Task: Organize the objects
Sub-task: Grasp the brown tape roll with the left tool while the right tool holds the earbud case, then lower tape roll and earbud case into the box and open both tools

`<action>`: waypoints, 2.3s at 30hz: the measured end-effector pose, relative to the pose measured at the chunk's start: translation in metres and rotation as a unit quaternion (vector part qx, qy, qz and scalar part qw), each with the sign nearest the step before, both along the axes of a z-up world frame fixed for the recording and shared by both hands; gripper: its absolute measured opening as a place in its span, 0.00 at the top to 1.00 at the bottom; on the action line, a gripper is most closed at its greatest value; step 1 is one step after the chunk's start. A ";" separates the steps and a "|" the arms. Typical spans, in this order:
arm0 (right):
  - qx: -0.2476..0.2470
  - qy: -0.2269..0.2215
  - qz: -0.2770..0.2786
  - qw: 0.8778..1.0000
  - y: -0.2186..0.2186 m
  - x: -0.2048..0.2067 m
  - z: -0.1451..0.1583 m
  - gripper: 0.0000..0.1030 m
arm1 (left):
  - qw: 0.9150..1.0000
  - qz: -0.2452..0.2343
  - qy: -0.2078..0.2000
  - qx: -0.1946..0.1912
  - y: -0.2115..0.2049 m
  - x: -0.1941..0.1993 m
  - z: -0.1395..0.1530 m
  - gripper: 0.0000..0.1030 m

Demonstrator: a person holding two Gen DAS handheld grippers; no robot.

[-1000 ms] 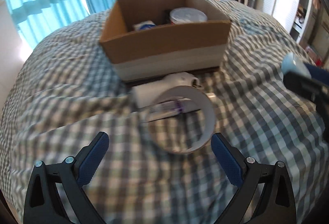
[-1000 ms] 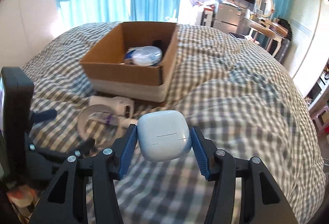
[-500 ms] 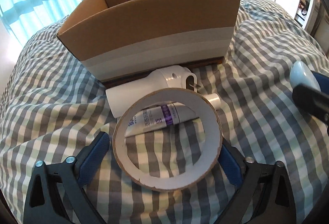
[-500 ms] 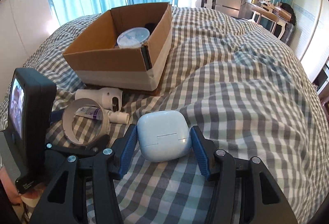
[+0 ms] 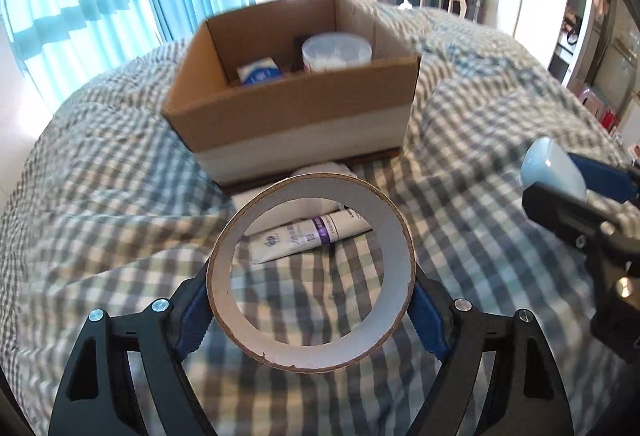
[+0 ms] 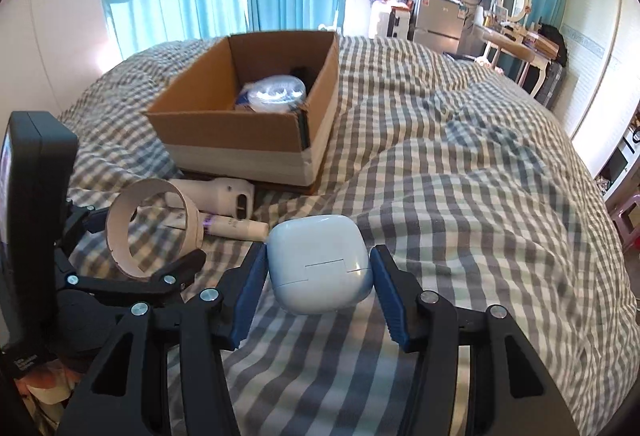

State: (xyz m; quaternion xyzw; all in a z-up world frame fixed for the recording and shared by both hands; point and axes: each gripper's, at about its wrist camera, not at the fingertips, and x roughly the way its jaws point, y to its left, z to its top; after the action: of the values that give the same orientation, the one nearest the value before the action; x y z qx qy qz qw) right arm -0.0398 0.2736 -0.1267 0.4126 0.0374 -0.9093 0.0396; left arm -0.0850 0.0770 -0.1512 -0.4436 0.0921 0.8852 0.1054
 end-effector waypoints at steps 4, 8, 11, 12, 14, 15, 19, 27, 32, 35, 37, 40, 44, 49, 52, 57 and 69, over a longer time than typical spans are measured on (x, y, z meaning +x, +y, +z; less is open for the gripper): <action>0.007 0.019 0.008 1.000 -0.008 0.020 0.018 0.49 | 1.000 0.008 0.019 0.019 -0.013 0.018 0.021 0.17; 0.015 0.045 0.018 0.999 -0.019 0.041 0.041 0.49 | 0.998 0.009 0.049 0.034 -0.023 0.040 0.050 0.17; 0.023 0.063 0.022 0.997 -0.027 0.051 0.058 0.49 | 0.996 0.008 0.073 0.039 -0.030 0.052 0.071 0.17; 0.024 0.070 0.025 0.997 -0.030 0.055 0.063 0.49 | 0.996 0.009 0.080 0.042 -0.033 0.053 0.076 0.17; 0.026 0.081 0.030 0.996 -0.036 0.062 0.073 0.49 | 0.995 0.008 0.092 0.048 -0.036 0.058 0.087 0.17; 0.027 0.084 0.032 0.996 -0.039 0.063 0.076 0.49 | 0.994 0.009 0.096 0.050 -0.038 0.060 0.092 0.17; 0.030 0.094 0.042 0.994 -0.048 0.067 0.086 0.49 | 0.992 0.009 0.110 0.059 -0.046 0.062 0.104 0.17; 0.038 0.103 0.057 0.992 -0.056 0.037 0.106 0.49 | 0.991 0.017 0.118 0.057 -0.055 0.028 0.119 0.17; 0.025 0.104 0.079 0.991 -0.062 -0.002 0.122 0.49 | 0.990 0.016 0.124 0.058 -0.054 -0.007 0.129 0.17; 0.019 0.103 0.086 0.991 -0.062 -0.029 0.129 0.49 | 0.991 0.017 0.119 0.054 -0.052 -0.034 0.129 0.17; 0.019 0.102 0.085 0.991 -0.061 -0.049 0.130 0.49 | 0.992 0.017 0.116 0.050 -0.049 -0.051 0.127 0.17; 0.020 0.100 0.080 0.991 -0.057 -0.081 0.134 0.49 | 0.993 0.014 0.107 0.044 -0.043 -0.077 0.119 0.17; 0.011 0.095 0.068 0.993 -0.046 -0.131 0.133 0.49 | 0.995 0.014 0.089 0.046 -0.036 -0.111 0.104 0.17; 0.001 0.068 0.062 0.996 -0.041 -0.192 0.115 0.49 | 0.997 0.010 0.066 0.049 -0.025 -0.146 0.079 0.17; -0.004 0.047 0.063 0.997 -0.043 -0.228 0.095 0.49 | 0.997 0.006 0.051 0.049 -0.019 -0.164 0.061 0.17; -0.018 0.018 0.058 0.998 -0.043 -0.262 0.049 0.49 | 0.998 0.001 0.053 0.044 -0.019 -0.180 0.039 0.17; -0.035 0.012 0.055 0.998 -0.035 -0.270 0.026 0.44 | 0.996 -0.016 0.050 0.065 -0.018 -0.198 0.034 0.14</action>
State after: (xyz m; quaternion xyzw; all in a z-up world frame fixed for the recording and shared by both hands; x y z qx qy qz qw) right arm -0.3099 0.2382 -0.1004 0.3977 0.0283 -0.9112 0.1039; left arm -0.2826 0.0585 -0.1168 -0.3893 0.0462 0.9088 0.1431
